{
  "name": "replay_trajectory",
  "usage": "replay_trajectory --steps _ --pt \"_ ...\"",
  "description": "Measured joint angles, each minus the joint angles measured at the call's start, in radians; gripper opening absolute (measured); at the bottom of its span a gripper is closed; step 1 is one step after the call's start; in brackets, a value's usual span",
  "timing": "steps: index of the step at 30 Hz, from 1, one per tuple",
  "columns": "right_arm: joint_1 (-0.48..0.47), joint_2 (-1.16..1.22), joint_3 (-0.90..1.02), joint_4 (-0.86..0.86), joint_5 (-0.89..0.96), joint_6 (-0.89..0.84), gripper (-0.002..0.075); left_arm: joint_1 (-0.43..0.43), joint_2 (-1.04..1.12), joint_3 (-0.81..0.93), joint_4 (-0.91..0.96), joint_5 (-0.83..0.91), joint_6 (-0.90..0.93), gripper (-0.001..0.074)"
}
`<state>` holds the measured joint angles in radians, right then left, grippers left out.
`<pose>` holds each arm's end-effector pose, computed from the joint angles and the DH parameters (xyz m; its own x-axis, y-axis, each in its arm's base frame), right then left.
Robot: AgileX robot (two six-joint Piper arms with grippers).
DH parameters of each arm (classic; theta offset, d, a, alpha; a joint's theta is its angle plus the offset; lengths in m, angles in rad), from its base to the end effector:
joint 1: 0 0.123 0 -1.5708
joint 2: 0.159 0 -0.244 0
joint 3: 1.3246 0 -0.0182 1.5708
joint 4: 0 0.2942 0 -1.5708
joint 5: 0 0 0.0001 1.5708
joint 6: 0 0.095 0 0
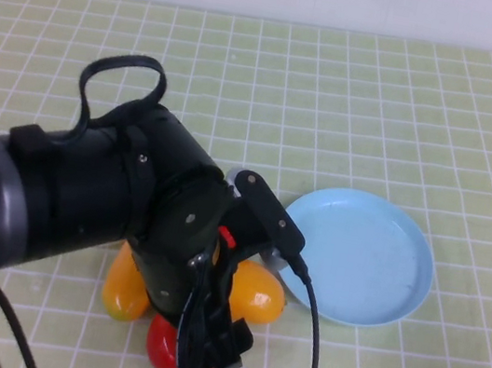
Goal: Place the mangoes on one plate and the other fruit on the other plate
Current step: Put one type of fruit in the left plate
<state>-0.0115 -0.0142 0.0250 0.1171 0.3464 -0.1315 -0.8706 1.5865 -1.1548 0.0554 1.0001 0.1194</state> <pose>0.1421 0.0021 0.1736 -0.2640 -0.0182 -0.9644 -0.0324 0.9994 -0.0100 0.2268 -0.2623 0.1886 -0.5082 0.8338 -0.2157 0.8421 0.5336 0.0784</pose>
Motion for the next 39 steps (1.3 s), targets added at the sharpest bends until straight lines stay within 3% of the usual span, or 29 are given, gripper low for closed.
replay_trajectory --steps 19,25,34,39 --pt "0.000 0.000 0.000 0.000 0.000 0.000 -0.0016 0.000 0.104 -0.008 0.030 0.007 -0.014 0.0667" --pt "0.000 0.000 0.000 0.000 0.000 0.000 -0.0016 0.000 0.104 -0.008 0.030 0.007 -0.019 0.0581" --pt "0.000 0.000 0.000 0.000 0.000 0.000 -0.0016 0.000 0.105 -0.017 0.025 0.021 -0.019 0.0578" --pt "0.000 0.000 0.000 0.000 0.000 0.000 -0.0017 0.000 0.118 -0.119 0.017 0.119 -0.017 0.0578"
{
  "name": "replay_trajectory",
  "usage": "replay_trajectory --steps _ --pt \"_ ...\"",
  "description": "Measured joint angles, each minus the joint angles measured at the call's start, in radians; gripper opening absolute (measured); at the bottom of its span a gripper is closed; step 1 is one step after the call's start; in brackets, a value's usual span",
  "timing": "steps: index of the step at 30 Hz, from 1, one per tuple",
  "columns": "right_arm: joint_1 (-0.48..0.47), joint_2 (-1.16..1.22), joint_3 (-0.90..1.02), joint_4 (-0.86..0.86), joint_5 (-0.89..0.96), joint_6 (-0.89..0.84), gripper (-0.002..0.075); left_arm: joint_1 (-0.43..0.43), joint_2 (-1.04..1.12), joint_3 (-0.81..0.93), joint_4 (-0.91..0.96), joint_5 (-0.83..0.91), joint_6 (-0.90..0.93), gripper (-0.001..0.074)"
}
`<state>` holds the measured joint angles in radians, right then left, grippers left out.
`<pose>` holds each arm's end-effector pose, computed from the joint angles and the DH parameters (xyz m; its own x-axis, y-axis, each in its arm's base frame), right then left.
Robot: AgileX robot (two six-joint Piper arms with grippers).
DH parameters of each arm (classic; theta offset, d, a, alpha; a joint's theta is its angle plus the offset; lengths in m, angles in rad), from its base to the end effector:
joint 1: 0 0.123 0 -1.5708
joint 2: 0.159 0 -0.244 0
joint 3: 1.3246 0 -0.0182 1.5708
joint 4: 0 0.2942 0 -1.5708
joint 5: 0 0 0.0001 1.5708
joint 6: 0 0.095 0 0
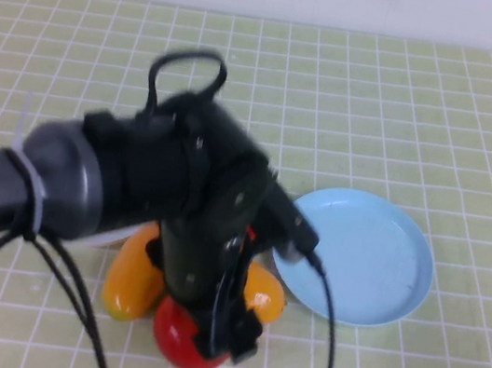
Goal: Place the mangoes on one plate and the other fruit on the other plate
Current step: Put one type of fruit in the left plate
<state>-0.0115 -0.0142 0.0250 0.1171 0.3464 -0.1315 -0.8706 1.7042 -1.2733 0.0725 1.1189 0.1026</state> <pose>0.1421 0.0021 0.1736 -0.2640 -0.0182 -0.9644 -0.0324 0.9994 -0.0100 0.2391 -0.2741 0.1804 -0.5332 0.8401 -0.0994 0.8374 0.5408 0.0788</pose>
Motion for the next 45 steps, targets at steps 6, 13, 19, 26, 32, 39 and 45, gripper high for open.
replay_trajectory --steps 6,13,19,26,32,39,45 --pt "0.000 0.000 0.000 0.000 0.000 0.000 -0.0017 -0.002 0.000 -0.174 0.087 0.088 -0.003 0.0578" --pt "0.000 0.000 0.000 0.000 0.000 0.000 -0.0017 0.113 0.000 -0.219 0.236 0.098 -0.064 0.0578" --pt "0.000 0.000 0.000 0.000 0.000 0.000 -0.0017 0.338 0.002 -0.219 0.165 0.082 -0.061 0.0578" --pt "0.000 0.000 0.000 0.000 0.000 0.000 -0.0017 0.553 0.049 -0.220 0.103 0.051 -0.038 0.0578" --pt "0.000 0.000 0.000 0.000 0.000 0.000 -0.0017 0.581 0.128 -0.220 0.075 0.047 -0.033 0.0578" --pt "0.000 0.000 0.000 0.000 0.000 0.000 -0.0017 0.581 0.159 -0.220 0.048 0.026 -0.002 0.0623" --pt "0.000 0.000 0.000 0.000 0.000 0.000 -0.0017 0.581 0.159 -0.224 0.060 0.006 -0.005 0.0668"
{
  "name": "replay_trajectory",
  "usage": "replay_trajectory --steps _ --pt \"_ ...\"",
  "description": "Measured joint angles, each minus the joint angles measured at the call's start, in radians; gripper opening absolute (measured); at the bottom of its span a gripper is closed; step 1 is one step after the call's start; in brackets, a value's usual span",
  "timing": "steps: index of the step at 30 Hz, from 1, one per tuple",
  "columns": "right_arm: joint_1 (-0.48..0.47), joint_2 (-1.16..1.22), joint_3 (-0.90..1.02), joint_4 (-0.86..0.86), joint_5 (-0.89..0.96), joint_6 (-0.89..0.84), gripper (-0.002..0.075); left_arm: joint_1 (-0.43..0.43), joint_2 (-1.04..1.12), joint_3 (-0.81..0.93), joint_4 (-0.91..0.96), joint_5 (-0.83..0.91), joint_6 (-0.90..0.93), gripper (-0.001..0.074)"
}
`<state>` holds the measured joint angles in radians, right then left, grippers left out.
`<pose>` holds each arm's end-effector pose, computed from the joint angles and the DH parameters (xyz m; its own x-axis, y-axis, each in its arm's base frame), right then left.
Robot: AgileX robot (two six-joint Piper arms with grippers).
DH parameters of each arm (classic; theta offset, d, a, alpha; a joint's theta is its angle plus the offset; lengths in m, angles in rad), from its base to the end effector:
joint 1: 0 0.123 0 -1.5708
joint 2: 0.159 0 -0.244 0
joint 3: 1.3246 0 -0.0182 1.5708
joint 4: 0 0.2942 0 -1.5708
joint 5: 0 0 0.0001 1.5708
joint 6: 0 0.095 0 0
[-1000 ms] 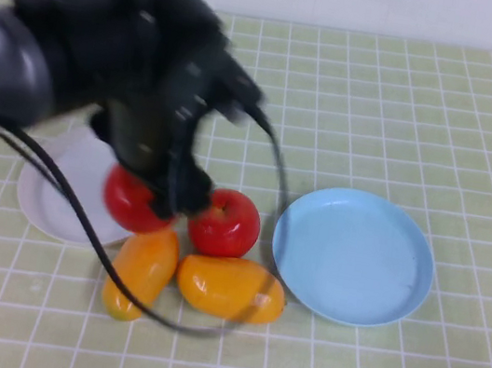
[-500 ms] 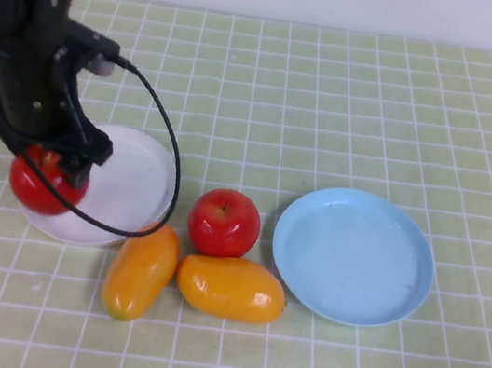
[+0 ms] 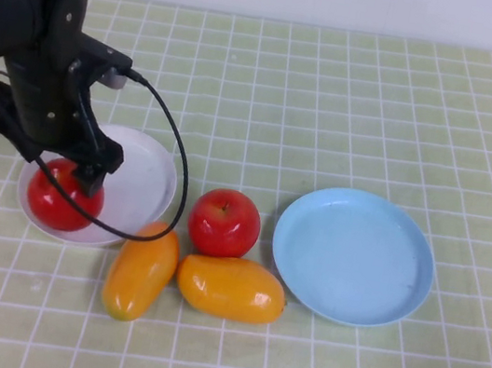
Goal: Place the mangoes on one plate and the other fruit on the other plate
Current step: Put one type of fruit in the left plate
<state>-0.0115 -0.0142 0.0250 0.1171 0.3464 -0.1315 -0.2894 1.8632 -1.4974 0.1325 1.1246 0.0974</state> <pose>0.1421 0.0021 0.1736 -0.2640 -0.0182 -0.9644 -0.0324 0.9994 -0.0100 0.3964 -0.1062 0.1862 -0.8924 0.4255 -0.1500 0.4064 0.9025 0.1423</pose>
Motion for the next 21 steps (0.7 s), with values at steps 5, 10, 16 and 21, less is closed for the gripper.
replay_trajectory --steps 5,10,16,21 --pt "0.000 0.000 0.000 0.000 0.000 0.000 -0.0017 0.000 0.000 -0.067 0.003 0.073 -0.034 0.0668" --pt "0.000 0.000 0.000 0.000 0.000 0.000 -0.0017 0.000 0.000 -0.187 -0.063 0.095 -0.046 0.0668" --pt "0.000 0.000 0.000 0.000 0.000 0.000 -0.0017 -0.028 0.000 -0.264 -0.171 0.102 -0.008 0.0669" --pt "0.000 0.000 0.000 0.000 0.000 0.000 -0.0017 -0.129 0.004 -0.264 -0.176 0.106 0.022 0.0669"
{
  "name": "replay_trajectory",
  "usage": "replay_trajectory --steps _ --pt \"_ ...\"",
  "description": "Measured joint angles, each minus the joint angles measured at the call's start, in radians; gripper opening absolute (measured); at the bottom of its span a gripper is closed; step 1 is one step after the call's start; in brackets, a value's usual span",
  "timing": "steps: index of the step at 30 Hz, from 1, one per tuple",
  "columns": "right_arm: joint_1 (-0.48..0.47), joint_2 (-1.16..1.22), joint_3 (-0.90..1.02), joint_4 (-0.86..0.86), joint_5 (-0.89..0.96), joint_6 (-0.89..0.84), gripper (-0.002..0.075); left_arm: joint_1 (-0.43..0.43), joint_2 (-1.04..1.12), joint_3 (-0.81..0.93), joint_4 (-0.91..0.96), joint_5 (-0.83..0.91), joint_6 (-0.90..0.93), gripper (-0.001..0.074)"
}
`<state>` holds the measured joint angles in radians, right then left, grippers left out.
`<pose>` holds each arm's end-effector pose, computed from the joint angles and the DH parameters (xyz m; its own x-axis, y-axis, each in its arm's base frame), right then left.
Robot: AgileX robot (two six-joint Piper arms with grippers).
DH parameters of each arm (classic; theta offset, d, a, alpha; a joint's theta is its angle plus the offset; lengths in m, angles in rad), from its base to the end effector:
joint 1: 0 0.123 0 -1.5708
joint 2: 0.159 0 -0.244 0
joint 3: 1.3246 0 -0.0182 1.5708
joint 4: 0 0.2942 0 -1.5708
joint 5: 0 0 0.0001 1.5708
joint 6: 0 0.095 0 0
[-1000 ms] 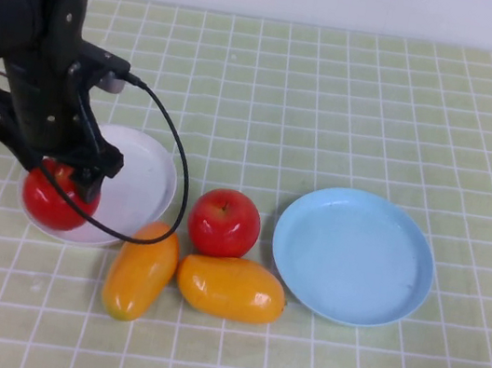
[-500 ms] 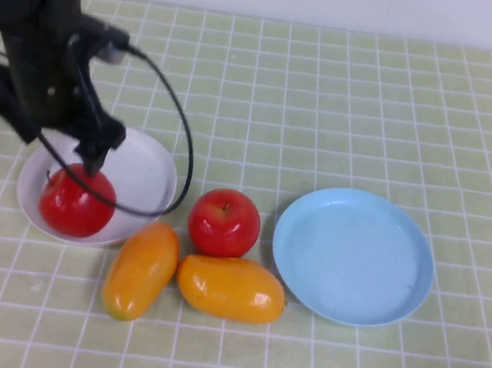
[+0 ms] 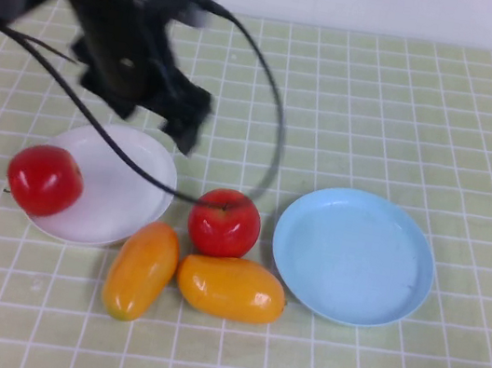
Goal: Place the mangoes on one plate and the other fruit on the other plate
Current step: Put one type of fruit in the left plate
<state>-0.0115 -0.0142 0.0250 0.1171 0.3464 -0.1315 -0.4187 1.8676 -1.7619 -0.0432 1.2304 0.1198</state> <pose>0.1421 0.0021 0.1736 -0.2640 -0.0182 -0.9644 -0.0324 0.9994 -0.0100 0.3930 -0.1791 0.2648 -0.8178 0.4790 -0.3189 0.5068 0.8620 -0.0051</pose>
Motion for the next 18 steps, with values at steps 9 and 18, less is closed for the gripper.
replay_trajectory --steps 9,18 --pt "0.000 0.000 0.000 0.000 0.000 0.000 -0.0017 -0.231 0.076 -0.001 0.043 0.000 0.122 0.0669" --pt "0.000 0.000 0.000 0.000 0.000 0.000 -0.0017 -0.268 0.152 -0.001 0.105 0.000 0.130 0.0669"
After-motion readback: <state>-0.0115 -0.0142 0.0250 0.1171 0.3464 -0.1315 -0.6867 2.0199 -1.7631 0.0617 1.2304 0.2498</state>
